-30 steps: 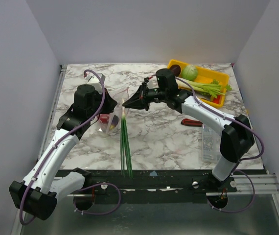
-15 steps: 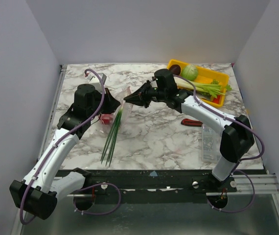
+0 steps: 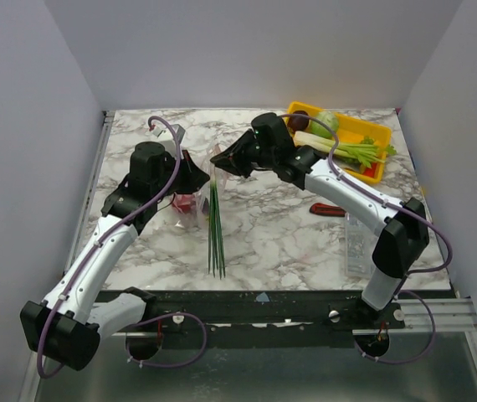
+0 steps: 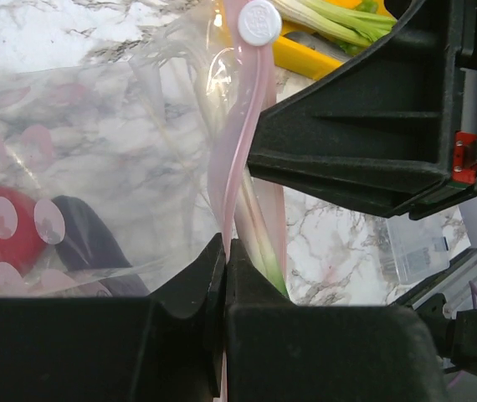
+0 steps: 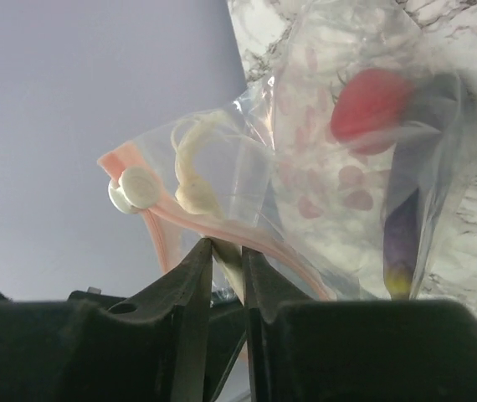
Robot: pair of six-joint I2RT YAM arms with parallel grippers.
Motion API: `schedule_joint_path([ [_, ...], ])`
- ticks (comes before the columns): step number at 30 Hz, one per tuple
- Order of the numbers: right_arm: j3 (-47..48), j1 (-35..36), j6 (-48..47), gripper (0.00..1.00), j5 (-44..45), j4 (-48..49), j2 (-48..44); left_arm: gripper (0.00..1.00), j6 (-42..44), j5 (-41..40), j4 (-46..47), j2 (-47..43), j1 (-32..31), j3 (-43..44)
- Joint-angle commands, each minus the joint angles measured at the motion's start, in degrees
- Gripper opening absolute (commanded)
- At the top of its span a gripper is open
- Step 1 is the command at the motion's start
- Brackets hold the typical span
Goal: Place the food in the zip-top bag and seal the zipper
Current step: Place the fake vegetable in the zipper food storage bag.
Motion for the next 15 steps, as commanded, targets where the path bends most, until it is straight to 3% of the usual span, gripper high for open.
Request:
schedule_joint_path([
  [1, -0.34, 2.54, -3.73, 0.26, 5.98, 0.73, 2.09, 0.0, -1.09, 1.86, -0.64, 0.62, -0.05, 0.44],
  [10, -5.23, 4.11, -7.09, 0.32, 8.42, 4.81, 2.94, 0.0, -2.1, 1.56, -1.54, 1.11, 0.77, 0.86],
  [15, -5.21, 4.29, -10.46, 0.22, 8.43, 4.35, 3.61, 0.0, -2.49, 1.8, -1.64, 1.54, 1.23, 0.85],
])
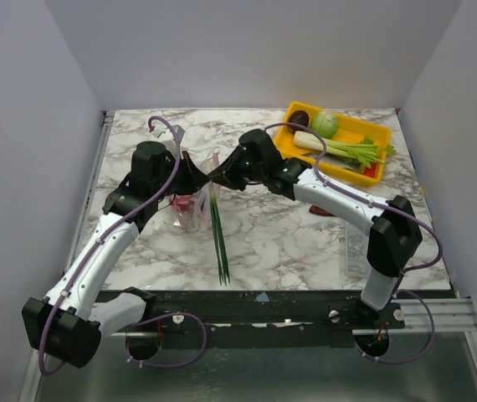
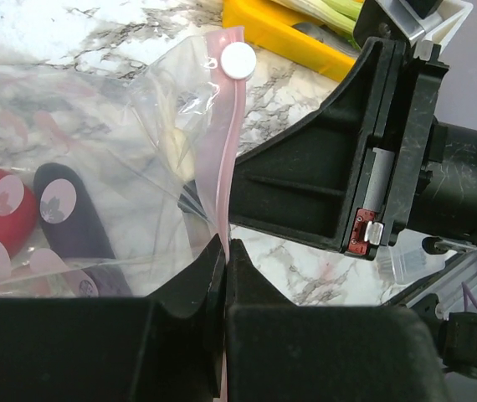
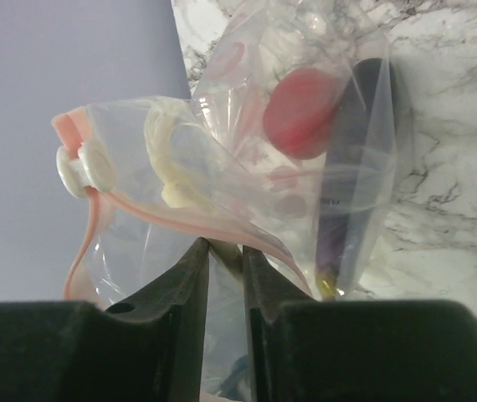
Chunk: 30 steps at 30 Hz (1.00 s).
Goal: Place the food in the zip-top bag and seal the zipper
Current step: Place the fake vegetable in the zipper food storage bag.
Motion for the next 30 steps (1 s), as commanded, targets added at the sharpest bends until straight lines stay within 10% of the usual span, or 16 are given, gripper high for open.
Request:
schedule_joint_path([
  [1, 0.42, 0.67, -5.06, 0.2, 3.3, 0.37, 1.77, 0.0, -0.94, 1.51, -0.55, 0.51, 0.75, 0.74],
  [6, 2.93, 0.76, -9.31, 0.01, 5.04, -0.15, 4.46, 0.0, -2.12, 2.65, -0.05, 1.5, 1.93, 0.41],
  [21, 13.86, 5.08, -24.95, 0.01, 15.23, -0.87, 10.33, 0.0, -5.58, 5.31, 1.35, 5.25, 3.84, -1.37],
  [30, 10.97, 6.06, -34.38, 0.39, 11.89, -2.61, 10.66, 0.0, -6.65, 1.37, 0.32, 7.53, 4.57, -2.26],
])
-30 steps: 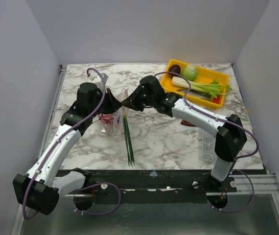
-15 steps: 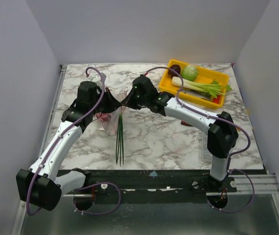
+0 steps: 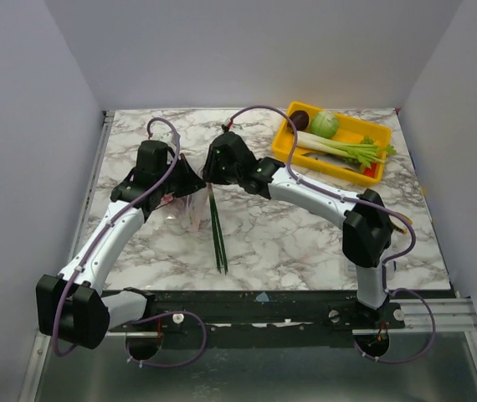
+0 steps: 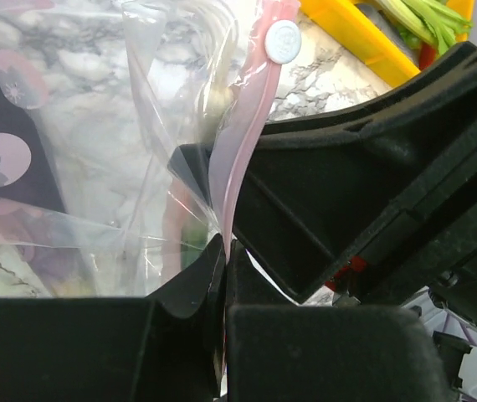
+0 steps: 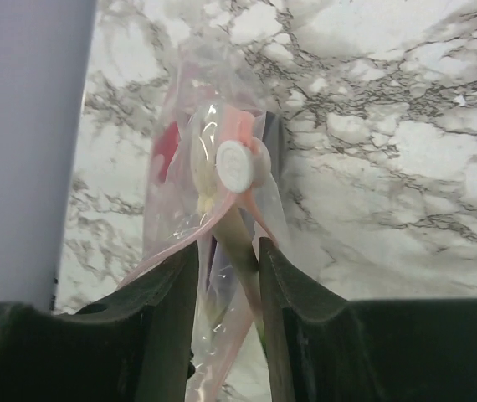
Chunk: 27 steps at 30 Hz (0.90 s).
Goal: Place the food in the zip-top bag and seal the zipper
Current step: Place the fake vegetable in the zipper food storage bag.
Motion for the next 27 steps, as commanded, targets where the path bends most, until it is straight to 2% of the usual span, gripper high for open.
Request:
schedule_joint_path([
  [1, -1.42, 1.12, -5.57, 0.42, -3.07, -2.51, -0.44, 0.0, -1.65, -1.02, 0.56, 1.61, 0.24, -0.7],
  [10, -18.93, 1.13, -9.41, 0.64, -6.33, -0.18, -15.36, 0.0, -2.38, -1.96, 0.54, 5.07, 0.45, -0.78],
  [14, -29.18, 2.09, -10.38, 0.68, -7.45, 6.12, -18.74, 0.0, -2.2, -2.35, 0.37, 5.58, 0.41, -0.48],
  [18, -37.01, 10.0, -14.1, 0.71, 1.84, 15.63, -18.47, 0.0, -2.07, -2.31, 0.27, 6.0, 0.41, -0.17],
  [23, -40.93, 13.67, -12.63, 0.73, 10.1, 22.55, -13.57, 0.0, -2.03, -2.19, 0.41, 5.82, 0.41, -0.08],
  [27, -40.51, 16.07, -13.36, 0.71, 18.39, 21.92, -10.97, 0.0, -1.68, -2.42, 0.32, 5.47, 0.43, -0.16],
])
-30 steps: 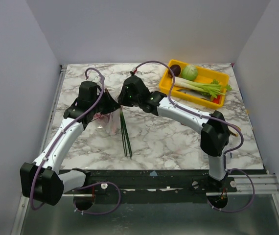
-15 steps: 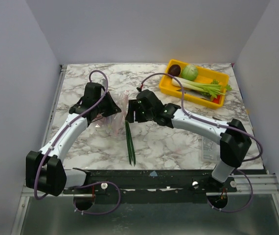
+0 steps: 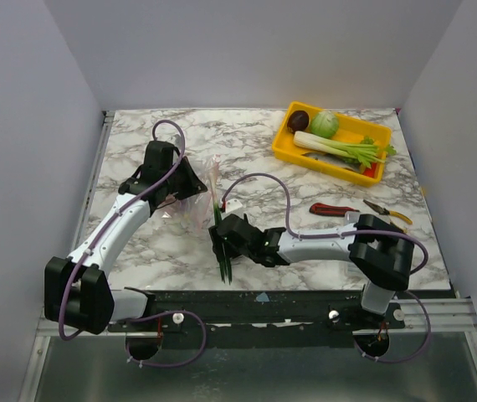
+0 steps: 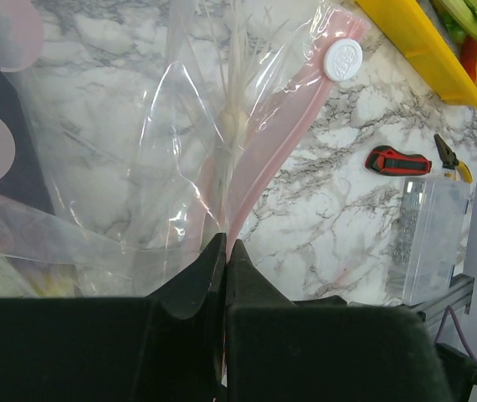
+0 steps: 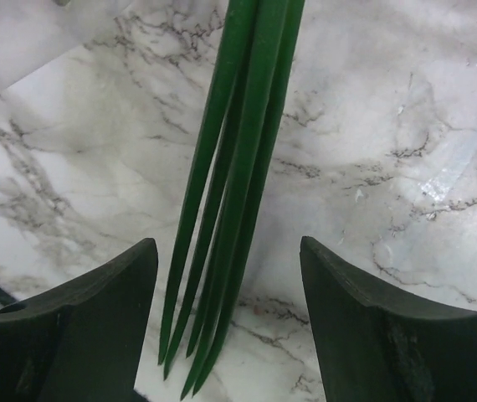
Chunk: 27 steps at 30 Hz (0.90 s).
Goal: Place the food in the zip-top bag and seal the zipper
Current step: Place the fake vegetable in the zipper food storage bag.
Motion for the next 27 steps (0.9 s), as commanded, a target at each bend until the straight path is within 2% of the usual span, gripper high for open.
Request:
schedule_joint_path([
  [1, 0.17, 1.48, -1.78, 0.71, 12.95, 5.1, 2.35, 0.0, 0.27, -1.29, 0.7, -0.3, 0.17, 0.38],
  [4, -0.29, 1.74, -2.66, 0.64, 14.91, 6.06, 3.48, 0.0, 0.14, -0.66, 0.96, -0.51, 0.23, 0.36],
  [7, -0.43, 1.85, -3.37, 0.5, 13.63, 6.47, 3.03, 0.0, 0.4, -0.64, 1.05, -0.84, 0.24, 0.29],
  [8, -0.21, 1.87, -3.62, 0.43, 12.6, 5.97, 2.37, 0.0, 0.55, -0.69, 1.04, -1.03, 0.2, 0.25],
  [10, 0.54, 1.92, -3.57, 0.21, 11.02, 3.59, 0.43, 0.0, 0.83, -0.95, 1.05, -1.6, 0.2, 0.21],
  [13, 0.63, 2.01, -3.03, 0.03, 9.94, 0.83, -3.86, 0.0, 1.28, -1.0, 1.05, -2.44, 0.24, 0.2],
  [14, 0.57, 2.01, -2.52, 0.0, 9.1, -1.0, -5.51, 0.0, 1.57, -0.72, 1.03, -2.83, 0.23, 0.2],
  [18, 5.7, 1.91, -2.52, 0.0, -0.55, -11.22, -8.92, 0.0, 2.45, -0.99, 1.58, -4.83, 0.17, -0.1],
  [23, 17.3, 0.25, -0.04, 0.0, -23.37, -26.9, -6.51, 0.0, 4.15, -1.23, 1.94, -7.78, 0.23, -0.05],
  [27, 24.03, -0.92, 3.04, 0.0, -35.8, -35.47, -4.31, 0.0, 5.59, -1.38, 2.97, -10.17, 0.22, -0.32],
])
